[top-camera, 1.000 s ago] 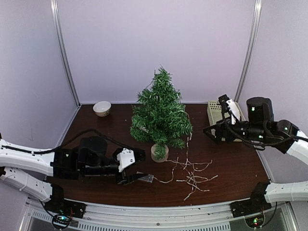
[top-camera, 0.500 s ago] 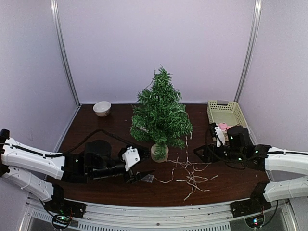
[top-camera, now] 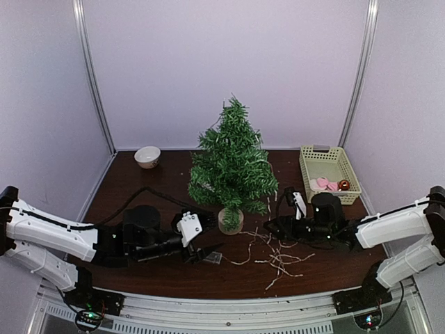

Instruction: Decorate the small christmas tree

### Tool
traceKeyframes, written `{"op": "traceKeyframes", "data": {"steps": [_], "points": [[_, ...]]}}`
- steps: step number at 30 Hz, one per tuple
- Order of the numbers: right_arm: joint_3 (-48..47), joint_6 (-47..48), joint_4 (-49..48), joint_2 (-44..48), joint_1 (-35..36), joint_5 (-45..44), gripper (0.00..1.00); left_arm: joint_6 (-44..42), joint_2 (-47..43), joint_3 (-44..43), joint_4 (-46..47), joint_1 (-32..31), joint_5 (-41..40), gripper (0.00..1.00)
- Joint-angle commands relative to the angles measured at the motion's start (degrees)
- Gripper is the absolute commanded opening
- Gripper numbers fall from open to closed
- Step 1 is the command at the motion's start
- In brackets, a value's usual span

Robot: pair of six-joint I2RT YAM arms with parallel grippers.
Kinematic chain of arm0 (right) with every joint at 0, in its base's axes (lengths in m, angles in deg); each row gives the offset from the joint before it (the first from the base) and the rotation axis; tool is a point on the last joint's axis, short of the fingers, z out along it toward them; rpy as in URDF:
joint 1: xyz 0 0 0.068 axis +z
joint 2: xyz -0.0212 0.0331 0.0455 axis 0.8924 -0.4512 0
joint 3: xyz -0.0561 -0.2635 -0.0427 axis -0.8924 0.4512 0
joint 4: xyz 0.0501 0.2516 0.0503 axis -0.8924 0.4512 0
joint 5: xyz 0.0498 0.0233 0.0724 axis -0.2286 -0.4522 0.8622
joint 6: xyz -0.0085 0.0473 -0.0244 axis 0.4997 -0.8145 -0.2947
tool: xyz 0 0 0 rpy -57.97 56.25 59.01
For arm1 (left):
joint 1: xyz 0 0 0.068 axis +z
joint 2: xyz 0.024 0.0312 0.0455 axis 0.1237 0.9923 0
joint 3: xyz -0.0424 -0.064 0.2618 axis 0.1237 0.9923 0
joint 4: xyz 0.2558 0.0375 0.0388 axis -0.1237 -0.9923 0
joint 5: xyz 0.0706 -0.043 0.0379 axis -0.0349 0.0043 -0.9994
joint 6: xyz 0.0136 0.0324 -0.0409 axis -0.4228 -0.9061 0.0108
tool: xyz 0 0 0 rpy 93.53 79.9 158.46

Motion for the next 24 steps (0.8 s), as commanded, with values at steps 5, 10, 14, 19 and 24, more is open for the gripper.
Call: {"op": "traceKeyframes", "data": {"steps": [5, 10, 14, 19, 24], "points": [[2.2, -4.0, -18.5, -9.8, 2.2, 5.3, 0.23, 0.3, 0.8, 1.4, 5.7, -0.2, -2.5, 0.75], [2.1, -5.0, -14.9, -1.8, 5.0, 4.2, 0.0, 0.2, -0.2, 2.5, 4.9, -0.2, -2.4, 0.74], [-2.4, -1.3, 1.9, 11.6, 8.3, 0.7, 0.0, -1.5, 0.5, 2.9, 4.4, -0.6, -1.0, 0.72], [-6.3, 0.2, 15.1, 22.5, 8.5, 0.3, 0.0, -7.6, 5.0, 1.1, 8.4, -3.3, -2.2, 0.67], [-9.6, 0.1, 20.2, 26.5, 9.2, 3.5, 0.0, -9.8, 13.9, -3.9, 14.6, -5.3, -1.6, 0.66]]}}
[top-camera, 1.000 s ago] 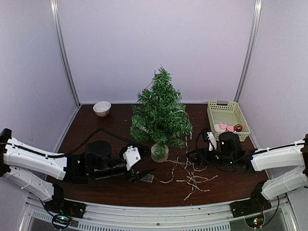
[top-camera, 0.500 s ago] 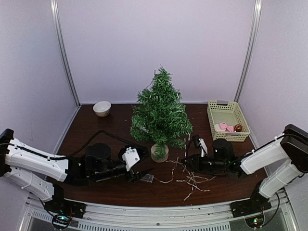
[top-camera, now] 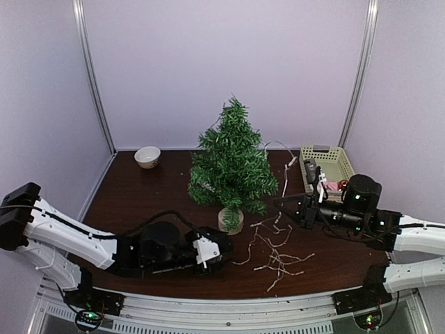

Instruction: Decorate the small christmas tree

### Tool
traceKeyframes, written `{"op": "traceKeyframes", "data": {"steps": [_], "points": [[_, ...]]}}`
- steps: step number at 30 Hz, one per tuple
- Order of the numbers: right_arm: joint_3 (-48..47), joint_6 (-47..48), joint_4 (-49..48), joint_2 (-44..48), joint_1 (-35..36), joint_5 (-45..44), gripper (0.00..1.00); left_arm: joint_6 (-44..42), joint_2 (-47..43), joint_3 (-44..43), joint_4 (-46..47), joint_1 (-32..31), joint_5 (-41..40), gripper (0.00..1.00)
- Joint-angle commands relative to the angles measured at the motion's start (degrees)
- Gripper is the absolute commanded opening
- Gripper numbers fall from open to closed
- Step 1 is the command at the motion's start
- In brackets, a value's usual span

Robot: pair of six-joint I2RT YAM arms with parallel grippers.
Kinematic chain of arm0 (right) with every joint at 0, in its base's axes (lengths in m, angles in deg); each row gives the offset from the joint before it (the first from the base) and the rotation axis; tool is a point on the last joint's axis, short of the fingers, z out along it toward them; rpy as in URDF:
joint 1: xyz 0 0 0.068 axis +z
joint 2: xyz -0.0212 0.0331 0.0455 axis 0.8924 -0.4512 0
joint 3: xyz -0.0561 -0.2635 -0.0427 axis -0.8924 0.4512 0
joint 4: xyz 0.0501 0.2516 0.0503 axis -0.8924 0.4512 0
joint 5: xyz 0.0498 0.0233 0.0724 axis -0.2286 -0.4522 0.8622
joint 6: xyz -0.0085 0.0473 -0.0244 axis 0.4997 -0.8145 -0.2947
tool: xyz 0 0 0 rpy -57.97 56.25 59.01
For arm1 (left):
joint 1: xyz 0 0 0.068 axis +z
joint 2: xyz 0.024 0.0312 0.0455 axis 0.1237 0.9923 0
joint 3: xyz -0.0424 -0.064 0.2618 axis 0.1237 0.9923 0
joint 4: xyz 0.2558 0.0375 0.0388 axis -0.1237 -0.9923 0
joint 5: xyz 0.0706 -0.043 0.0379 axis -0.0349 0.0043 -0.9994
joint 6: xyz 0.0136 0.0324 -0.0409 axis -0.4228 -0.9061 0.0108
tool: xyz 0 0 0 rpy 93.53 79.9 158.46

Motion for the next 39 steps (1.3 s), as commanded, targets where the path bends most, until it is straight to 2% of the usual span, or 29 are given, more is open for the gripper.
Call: {"op": "traceKeyframes", "data": {"steps": [1, 3, 12, 21, 29, 35, 37, 39], "points": [[-3.0, 1.1, 9.6, 2.0, 1.3, 1.8, 0.0, -2.8, 7.2, -4.9, 11.1, -1.7, 0.1, 0.68], [-5.1, 1.4, 10.5, 2.7, 2.3, 2.1, 0.0, -0.4, 10.8, -6.2, 16.8, -2.4, -0.1, 0.71], [-9.5, 1.6, 10.5, 3.1, 6.1, 2.3, 0.0, 2.5, 22.9, -11.7, 30.7, -6.6, -9.1, 0.74], [-10.5, -0.8, 5.6, 2.5, 9.4, 0.8, 0.0, 4.3, 28.8, -14.8, 37.3, -8.0, -11.2, 0.68], [-11.8, -1.1, 2.8, 1.0, 13.3, -1.1, 0.0, 4.3, 31.0, -16.0, 41.0, -8.1, -12.2, 0.44], [-12.7, -1.7, 1.2, 0.4, 15.1, -1.8, 0.0, 2.5, 28.2, -14.0, 42.3, -9.4, -13.3, 0.16], [-12.9, -1.9, 0.6, 0.2, 15.6, -2.0, 0.0, 1.8, 26.2, -12.3, 42.6, -10.4, -14.3, 0.04], [-13.3, -1.6, 0.2, -0.2, 16.0, -2.1, 0.0, 1.2, 24.0, -10.7, 43.0, -11.4, -15.1, 0.0]]}}
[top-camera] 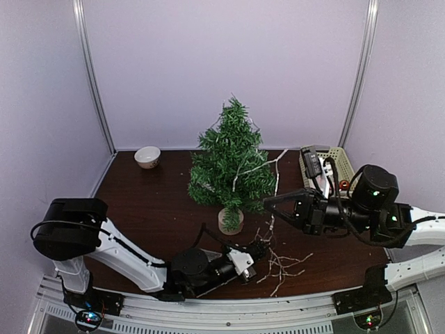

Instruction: Decorate the small christmas tree

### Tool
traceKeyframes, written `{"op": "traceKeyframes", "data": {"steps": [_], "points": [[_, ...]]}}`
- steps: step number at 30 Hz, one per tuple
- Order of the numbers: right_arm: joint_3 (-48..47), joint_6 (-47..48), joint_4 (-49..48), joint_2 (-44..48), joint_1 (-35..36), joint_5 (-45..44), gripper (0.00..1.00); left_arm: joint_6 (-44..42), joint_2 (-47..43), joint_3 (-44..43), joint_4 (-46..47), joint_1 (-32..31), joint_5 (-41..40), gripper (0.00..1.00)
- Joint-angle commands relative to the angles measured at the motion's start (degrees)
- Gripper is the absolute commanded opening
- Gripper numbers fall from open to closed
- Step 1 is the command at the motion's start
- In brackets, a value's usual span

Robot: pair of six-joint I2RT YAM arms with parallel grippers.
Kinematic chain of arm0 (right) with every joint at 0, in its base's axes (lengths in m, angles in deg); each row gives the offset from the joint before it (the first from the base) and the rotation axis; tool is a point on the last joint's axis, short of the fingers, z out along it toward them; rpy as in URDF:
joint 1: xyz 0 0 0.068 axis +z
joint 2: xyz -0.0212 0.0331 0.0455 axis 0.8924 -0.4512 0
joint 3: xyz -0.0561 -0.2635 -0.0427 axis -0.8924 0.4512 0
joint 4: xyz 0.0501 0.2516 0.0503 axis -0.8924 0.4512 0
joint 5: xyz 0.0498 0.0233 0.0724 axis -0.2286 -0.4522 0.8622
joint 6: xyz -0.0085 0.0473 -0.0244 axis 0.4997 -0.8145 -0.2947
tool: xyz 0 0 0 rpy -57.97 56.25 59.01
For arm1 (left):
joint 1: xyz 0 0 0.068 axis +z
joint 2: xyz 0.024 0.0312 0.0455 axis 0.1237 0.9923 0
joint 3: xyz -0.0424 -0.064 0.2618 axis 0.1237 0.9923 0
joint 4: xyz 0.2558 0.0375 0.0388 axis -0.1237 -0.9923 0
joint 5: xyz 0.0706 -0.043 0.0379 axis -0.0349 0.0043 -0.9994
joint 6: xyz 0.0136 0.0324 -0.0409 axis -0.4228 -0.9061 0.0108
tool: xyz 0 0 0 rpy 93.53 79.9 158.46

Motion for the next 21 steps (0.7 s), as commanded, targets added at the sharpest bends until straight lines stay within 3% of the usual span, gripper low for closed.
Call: {"op": "traceKeyframes", "data": {"steps": [1, 8, 12, 16, 21], "points": [[-2.4, -0.2, -3.2, -0.6, 1.2, -1.2, 0.0, -1.9, -6.3, 3.6, 5.0, -2.7, -2.8, 0.0], [-3.6, 1.3, -2.6, -1.4, 1.5, -4.0, 0.08, -3.0, -18.8, 10.8, -0.6, -8.5, -11.1, 0.0], [-4.9, 2.6, -1.8, -3.0, 1.6, -5.3, 0.27, 0.4, -30.9, 14.5, -10.1, -10.3, -16.3, 0.0], [-6.2, 3.4, -3.0, -5.0, 1.6, -4.8, 0.34, -0.1, -44.7, 15.5, -22.3, -10.9, -20.9, 0.0], [-9.0, 5.2, -3.1, -7.5, 1.7, -3.8, 0.44, -7.2, -57.8, 11.9, -34.9, -10.6, -26.1, 0.0]]}}
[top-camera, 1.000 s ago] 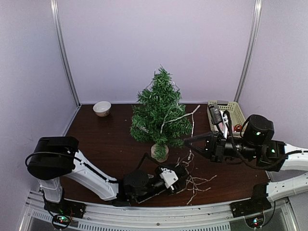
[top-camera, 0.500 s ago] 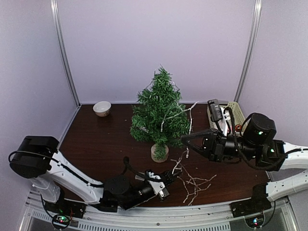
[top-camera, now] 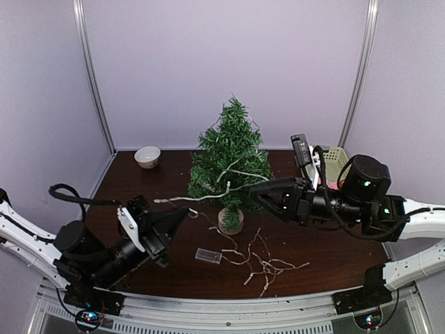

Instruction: Decorate the small christmas tree

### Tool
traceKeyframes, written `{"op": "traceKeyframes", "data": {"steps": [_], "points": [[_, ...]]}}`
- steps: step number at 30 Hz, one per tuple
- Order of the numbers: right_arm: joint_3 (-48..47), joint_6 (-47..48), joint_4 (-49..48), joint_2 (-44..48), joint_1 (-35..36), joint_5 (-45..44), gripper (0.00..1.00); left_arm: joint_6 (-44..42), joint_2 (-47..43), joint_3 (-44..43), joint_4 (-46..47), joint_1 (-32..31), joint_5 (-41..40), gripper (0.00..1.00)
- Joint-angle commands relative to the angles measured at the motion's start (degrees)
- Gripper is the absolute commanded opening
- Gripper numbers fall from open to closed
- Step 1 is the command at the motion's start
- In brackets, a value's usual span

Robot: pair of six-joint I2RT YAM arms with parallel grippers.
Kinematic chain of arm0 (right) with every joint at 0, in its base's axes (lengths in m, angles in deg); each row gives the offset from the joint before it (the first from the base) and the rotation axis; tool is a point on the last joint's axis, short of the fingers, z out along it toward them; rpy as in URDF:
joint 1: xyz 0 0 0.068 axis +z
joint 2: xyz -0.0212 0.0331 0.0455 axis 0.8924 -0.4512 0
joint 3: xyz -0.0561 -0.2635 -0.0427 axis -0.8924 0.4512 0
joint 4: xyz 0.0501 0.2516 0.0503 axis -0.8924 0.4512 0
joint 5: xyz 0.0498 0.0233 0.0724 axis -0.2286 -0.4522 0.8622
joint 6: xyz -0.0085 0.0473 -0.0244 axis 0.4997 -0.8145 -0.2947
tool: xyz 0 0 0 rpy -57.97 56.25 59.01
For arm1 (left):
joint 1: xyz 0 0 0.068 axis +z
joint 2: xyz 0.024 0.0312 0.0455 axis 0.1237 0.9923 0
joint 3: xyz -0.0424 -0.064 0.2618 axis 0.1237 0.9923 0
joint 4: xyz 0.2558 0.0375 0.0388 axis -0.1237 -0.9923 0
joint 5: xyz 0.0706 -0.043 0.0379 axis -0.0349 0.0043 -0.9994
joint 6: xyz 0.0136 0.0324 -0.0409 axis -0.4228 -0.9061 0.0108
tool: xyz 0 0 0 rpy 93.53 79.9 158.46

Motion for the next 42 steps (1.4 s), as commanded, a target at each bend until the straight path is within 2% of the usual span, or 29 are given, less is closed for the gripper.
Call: {"op": "traceKeyframes", "data": {"steps": [1, 5, 7, 11, 14, 17, 19, 23, 27, 33, 36, 42], "points": [[-3.7, 2.3, -1.5, -1.6, 0.4, 0.0, 0.48, -6.9, -8.6, -4.3, -13.5, 0.3, -7.4, 0.0], [-6.1, 3.7, -0.7, -3.6, 0.4, 0.2, 0.59, -11.4, -13.1, -8.6, -19.2, 2.4, -10.9, 0.0], [-6.9, 4.3, -0.7, -4.3, 0.4, 0.2, 0.63, -9.8, -14.7, -10.9, -24.1, 5.3, -10.9, 0.0], [-8.1, 5.5, 0.3, -4.9, 0.4, -0.4, 0.65, -4.4, -15.2, -15.9, -34.4, 13.1, -8.0, 0.0], [-9.0, 7.1, 2.6, -4.3, 0.3, -1.9, 0.64, -4.3, -13.3, -20.3, -39.7, 18.6, -6.5, 0.0], [-9.7, 9.0, 5.1, -3.4, 0.3, -3.4, 0.65, -0.4, -10.8, -26.2, -48.2, 26.6, -3.9, 0.0], [-10.2, 10.0, 6.9, -2.8, 0.2, -4.7, 0.65, 4.4, -8.5, -30.5, -55.3, 33.1, -0.2, 0.0], [-11.8, 13.4, 11.8, -1.1, -0.2, -8.1, 0.66, 9.8, -2.5, -38.0, -63.5, 45.7, 8.6, 0.0], [-15.3, 16.8, 18.4, -0.3, -1.6, -11.2, 0.67, 12.0, 4.3, -44.3, -67.8, 53.6, 17.1, 0.0], [-22.7, 22.0, 28.4, -2.0, -4.3, -15.1, 0.69, 11.4, 15.7, -51.1, -71.7, 57.7, 29.2, 0.0], [-24.8, 23.0, 29.6, -3.1, -5.5, -14.9, 0.69, 11.7, 19.5, -52.6, -70.6, 58.7, 31.1, 0.0], [-24.8, 22.8, 29.3, -3.9, -6.7, -13.8, 0.7, 14.8, 24.4, -56.1, -66.5, 65.3, 35.2, 0.0]]}}
